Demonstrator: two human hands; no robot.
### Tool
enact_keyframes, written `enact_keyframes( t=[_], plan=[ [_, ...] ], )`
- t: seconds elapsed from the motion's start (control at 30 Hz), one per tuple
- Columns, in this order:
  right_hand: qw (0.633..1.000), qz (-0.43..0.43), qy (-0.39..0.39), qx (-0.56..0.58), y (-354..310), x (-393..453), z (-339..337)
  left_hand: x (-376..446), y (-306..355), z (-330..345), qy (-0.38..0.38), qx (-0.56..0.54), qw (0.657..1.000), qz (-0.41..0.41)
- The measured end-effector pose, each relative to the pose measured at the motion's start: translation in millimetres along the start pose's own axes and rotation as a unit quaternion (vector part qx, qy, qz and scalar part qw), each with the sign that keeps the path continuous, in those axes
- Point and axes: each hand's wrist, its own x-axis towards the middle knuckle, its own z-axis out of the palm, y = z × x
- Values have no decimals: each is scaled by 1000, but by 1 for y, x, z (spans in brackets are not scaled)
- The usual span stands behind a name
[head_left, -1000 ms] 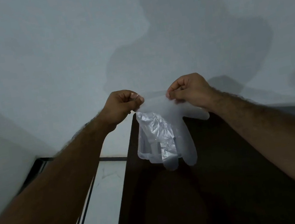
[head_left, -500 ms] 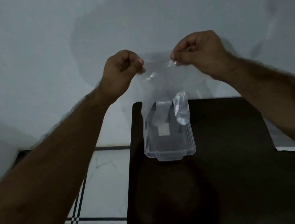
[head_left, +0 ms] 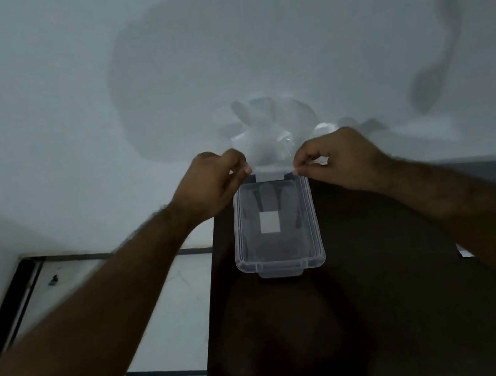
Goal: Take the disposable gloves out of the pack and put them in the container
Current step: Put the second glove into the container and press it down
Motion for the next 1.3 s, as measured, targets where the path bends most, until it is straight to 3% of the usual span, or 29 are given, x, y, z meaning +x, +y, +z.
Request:
enact_keyframes(
  t=[0.13,0.4,0.63,0.83,1.1,1.3],
  plan=[
    [991,-2,-82,-107,13,-6,30,-13,-17,39,-53,62,996,22],
    [968,-69,-167,-174,22,-26,87,-32,-39,87,-153,92,984,6],
    [917,-30,-296,-267,23,-37,133,-47,-40,105,-277,130,952,3],
    [887,-29,-346,-303,26,-40,152,-46,-38,115,-298,86,949,-63],
    [873,65,-428,-227,25,-35,158,-39,-37,124,-371,119,920,-45],
    [859,50,-464,-209,24,-24,153,-38,-35,119,-421,144,895,-4]
  ],
)
